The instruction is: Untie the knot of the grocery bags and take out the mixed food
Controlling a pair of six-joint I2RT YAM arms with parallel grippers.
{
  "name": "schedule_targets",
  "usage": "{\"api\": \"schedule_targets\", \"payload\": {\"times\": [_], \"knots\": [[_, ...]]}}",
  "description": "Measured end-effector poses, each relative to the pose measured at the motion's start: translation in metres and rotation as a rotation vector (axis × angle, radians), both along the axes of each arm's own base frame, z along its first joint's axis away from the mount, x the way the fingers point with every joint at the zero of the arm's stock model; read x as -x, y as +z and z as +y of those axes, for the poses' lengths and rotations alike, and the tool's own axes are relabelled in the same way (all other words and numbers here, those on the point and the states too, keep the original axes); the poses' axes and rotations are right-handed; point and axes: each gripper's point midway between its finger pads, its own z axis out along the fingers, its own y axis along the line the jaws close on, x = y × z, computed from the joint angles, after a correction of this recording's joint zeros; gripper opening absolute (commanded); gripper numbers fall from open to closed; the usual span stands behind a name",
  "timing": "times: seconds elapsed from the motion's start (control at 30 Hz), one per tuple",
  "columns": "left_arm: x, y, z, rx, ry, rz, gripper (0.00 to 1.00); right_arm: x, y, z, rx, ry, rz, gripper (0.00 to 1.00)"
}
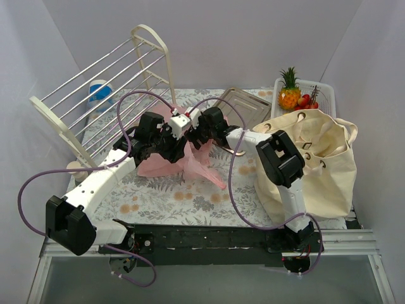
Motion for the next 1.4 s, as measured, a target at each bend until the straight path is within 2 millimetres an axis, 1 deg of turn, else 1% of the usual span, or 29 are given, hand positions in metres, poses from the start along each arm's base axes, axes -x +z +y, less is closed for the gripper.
{"api": "schedule_targets", "payload": {"times": [0.07,0.1,0.17,0.2,0.27,0.3,0.37,0.43,0.5,0.57,0.67,0.7,0.73,0.83,0.93,1.03,1.07,1.1,1.13,1.17,1.2,1.23,1.27,1.37,1.4], "knots": [[0.001,-0.002,0.001,-0.005,0.000,0.008,0.48,-0.008,-0.006,0.003,0.007,-0.008,-0.012,0.62],[0.002,-0.002,0.001,-0.007,0.000,0.012,0.48,-0.011,-0.009,0.002,0.013,-0.014,-0.014,0.51],[0.002,-0.003,0.002,-0.012,0.002,0.015,0.48,-0.015,-0.012,0.002,0.017,-0.015,-0.017,0.40],[0.002,-0.004,0.003,-0.015,0.004,0.015,0.48,-0.016,-0.010,0.002,0.015,-0.011,-0.019,0.32],[0.001,-0.004,0.004,-0.021,0.009,0.012,0.48,-0.017,-0.006,0.002,0.000,0.005,-0.018,0.27],[0.001,-0.004,0.005,-0.024,0.013,0.009,0.48,-0.018,-0.004,0.001,-0.008,0.016,-0.016,0.23],[-0.001,-0.006,0.005,-0.027,0.018,0.004,0.48,-0.017,0.001,-0.002,-0.018,0.036,-0.007,0.20],[-0.001,-0.012,0.008,-0.039,0.028,0.005,0.48,-0.010,0.008,-0.009,-0.030,0.058,0.005,0.17],[-0.002,-0.016,0.010,-0.049,0.034,0.005,0.48,0.006,0.017,-0.019,-0.040,0.083,0.025,0.16],[-0.004,-0.019,0.012,-0.058,0.042,-0.004,0.48,0.023,0.031,-0.030,-0.058,0.103,0.036,0.16],[-0.007,-0.024,0.015,-0.067,0.053,-0.015,0.48,0.054,0.053,-0.045,-0.086,0.142,0.039,0.15],[-0.007,-0.027,0.016,-0.071,0.056,-0.014,0.48,0.062,0.057,-0.048,-0.093,0.152,0.037,0.15],[-0.007,-0.029,0.017,-0.074,0.060,-0.016,0.48,0.075,0.061,-0.054,-0.100,0.162,0.039,0.15],[-0.006,-0.038,0.020,-0.089,0.065,-0.012,0.48,0.110,0.065,-0.075,-0.106,0.176,0.056,0.14],[-0.004,-0.052,0.027,-0.123,0.073,-0.010,0.48,0.145,0.065,-0.096,-0.098,0.189,0.067,0.13],[0.010,-0.074,0.041,-0.180,0.077,0.021,0.49,0.170,0.073,-0.114,-0.086,0.201,0.049,0.13],[0.015,-0.079,0.045,-0.194,0.076,0.035,0.59,0.176,0.079,-0.119,-0.085,0.207,0.036,0.12],[0.020,-0.081,0.047,-0.203,0.073,0.048,0.65,0.180,0.086,-0.122,-0.083,0.214,0.017,0.12],[0.023,-0.080,0.048,-0.207,0.068,0.055,0.74,0.183,0.092,-0.125,-0.083,0.220,-0.003,0.12],[0.025,-0.076,0.047,-0.202,0.058,0.062,0.87,0.185,0.098,-0.127,-0.081,0.227,-0.024,0.12],[0.027,-0.068,0.045,-0.189,0.046,0.068,0.94,0.186,0.103,-0.128,-0.078,0.233,-0.037,0.12],[0.026,-0.056,0.040,-0.168,0.033,0.062,0.98,0.187,0.107,-0.129,-0.072,0.239,-0.050,0.12],[0.024,-0.044,0.035,-0.146,0.023,0.053,0.98,0.185,0.111,-0.130,-0.065,0.244,-0.063,0.12],[0.010,0.030,0.008,-0.012,-0.024,-0.046,0.98,0.175,0.125,-0.127,-0.051,0.247,-0.112,0.12],[0.007,0.051,0.001,0.023,-0.042,-0.076,0.98,0.171,0.130,-0.126,-0.049,0.244,-0.125,0.13]]}}
